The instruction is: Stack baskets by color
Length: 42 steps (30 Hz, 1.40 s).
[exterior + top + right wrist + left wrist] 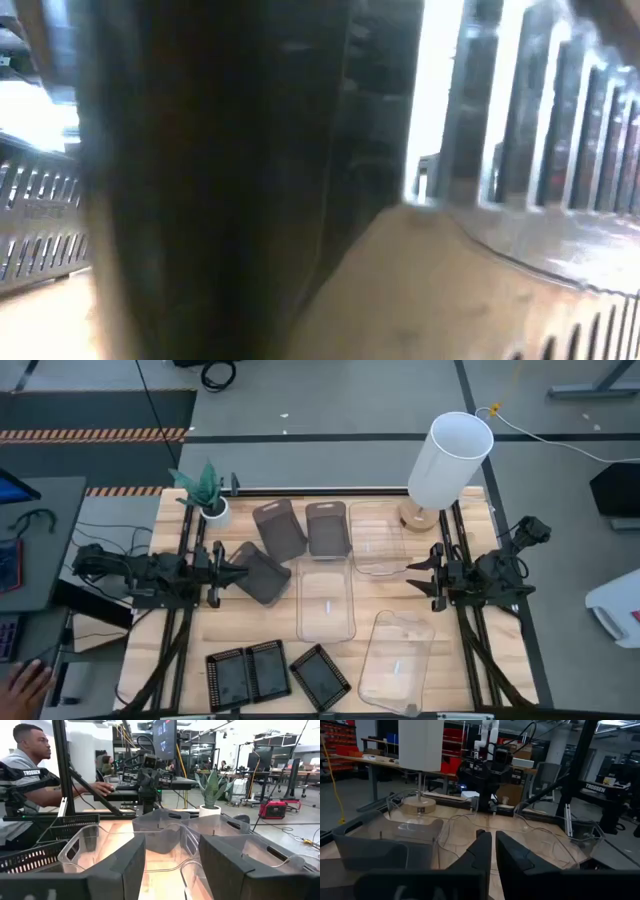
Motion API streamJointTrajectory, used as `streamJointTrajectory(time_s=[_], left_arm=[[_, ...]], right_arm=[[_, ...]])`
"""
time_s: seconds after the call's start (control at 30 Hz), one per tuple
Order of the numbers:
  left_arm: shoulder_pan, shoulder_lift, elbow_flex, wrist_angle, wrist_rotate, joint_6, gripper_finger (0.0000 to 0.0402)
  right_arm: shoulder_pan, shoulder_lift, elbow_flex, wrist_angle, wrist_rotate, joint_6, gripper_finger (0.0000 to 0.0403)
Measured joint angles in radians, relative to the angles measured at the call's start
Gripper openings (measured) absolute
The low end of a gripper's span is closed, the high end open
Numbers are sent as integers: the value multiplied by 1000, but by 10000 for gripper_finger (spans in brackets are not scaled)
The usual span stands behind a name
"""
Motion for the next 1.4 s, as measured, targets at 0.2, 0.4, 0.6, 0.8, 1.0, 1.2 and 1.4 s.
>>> streamJointTrajectory(time_s=[0.2,0.4,0.6,0.8,1.0,1.2,1.4], left_arm=[[0,0,0,0,0,0,35],[0,0,0,0,0,0,28],[0,0,0,0,0,0,34],[0,0,0,0,0,0,32],[0,0,0,0,0,0,25],[0,0,0,0,0,0,32],[0,0,0,0,0,0,32]], right_arm=[[0,0,0,0,0,0,190],[0,0,0,0,0,0,190],[0,0,0,0,0,0,190],[0,0,0,0,0,0,190],[0,0,0,0,0,0,190],[0,0,0,0,0,0,190],[0,0,0,0,0,0,190]])
